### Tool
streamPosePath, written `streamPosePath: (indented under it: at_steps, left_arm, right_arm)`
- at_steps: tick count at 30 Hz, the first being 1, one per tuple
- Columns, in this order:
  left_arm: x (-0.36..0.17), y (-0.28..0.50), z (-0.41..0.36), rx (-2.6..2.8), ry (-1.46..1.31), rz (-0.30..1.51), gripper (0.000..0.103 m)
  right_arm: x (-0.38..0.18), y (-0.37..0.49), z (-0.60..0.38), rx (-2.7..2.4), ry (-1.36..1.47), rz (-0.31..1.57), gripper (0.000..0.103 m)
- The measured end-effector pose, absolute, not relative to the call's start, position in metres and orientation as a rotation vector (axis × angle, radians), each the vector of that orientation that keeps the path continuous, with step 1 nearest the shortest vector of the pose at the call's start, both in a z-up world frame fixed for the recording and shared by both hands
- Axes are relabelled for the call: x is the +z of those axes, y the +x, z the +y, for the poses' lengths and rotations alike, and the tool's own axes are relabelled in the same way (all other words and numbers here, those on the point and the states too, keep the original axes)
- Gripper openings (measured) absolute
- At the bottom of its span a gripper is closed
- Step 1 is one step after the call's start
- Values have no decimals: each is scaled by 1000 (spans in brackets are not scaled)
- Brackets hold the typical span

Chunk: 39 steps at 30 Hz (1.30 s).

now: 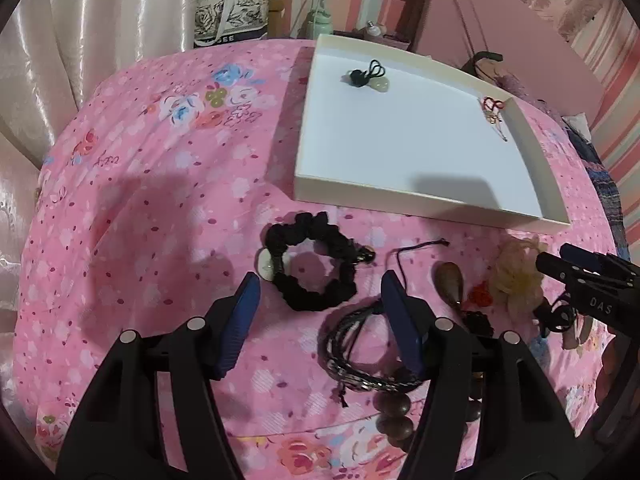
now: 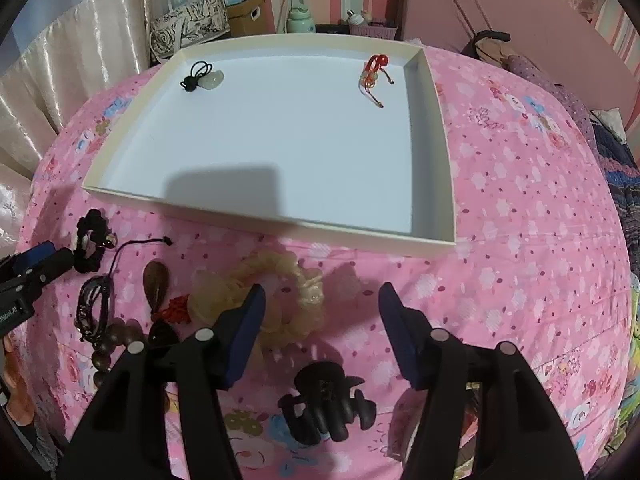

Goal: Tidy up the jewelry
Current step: 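Grasp the black scrunchie with the left tool while the right tool grasps the cream scrunchie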

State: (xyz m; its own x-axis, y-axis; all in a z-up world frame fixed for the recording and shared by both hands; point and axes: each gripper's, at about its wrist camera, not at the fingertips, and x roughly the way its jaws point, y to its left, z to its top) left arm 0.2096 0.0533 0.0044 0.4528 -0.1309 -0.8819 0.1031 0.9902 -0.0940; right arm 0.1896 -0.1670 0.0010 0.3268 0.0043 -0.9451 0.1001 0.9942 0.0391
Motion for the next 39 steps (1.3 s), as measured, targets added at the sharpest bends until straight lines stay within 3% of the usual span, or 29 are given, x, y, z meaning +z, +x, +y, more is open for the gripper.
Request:
streamPosePath:
  at_steps: [8, 14, 19, 21, 24, 39]
  left_arm:
    - [-15, 229, 62, -97, -32, 1129, 61]
    - [-29, 239, 63, -94, -34, 1158, 48]
    - [-29, 242, 69, -67, -39, 1149, 20]
    - [-29, 243, 71, -70, -51, 1149, 20]
    - [-28, 244, 71, -67, -51, 1139, 16]
    - [33, 221, 48, -156, -26, 987, 16]
  right_arm:
    - [-12, 198, -167, -68, 92, 1269, 50]
    - [-23, 201, -169, -58, 105, 1296, 34]
    - [-20, 198, -172, -44, 121, 1286, 16]
    - [-19, 198, -170, -39, 111, 1280, 13]
    - [-17, 197, -171, -28, 112, 1268, 12]
    - [19, 204, -176, 47, 131, 1144, 11]
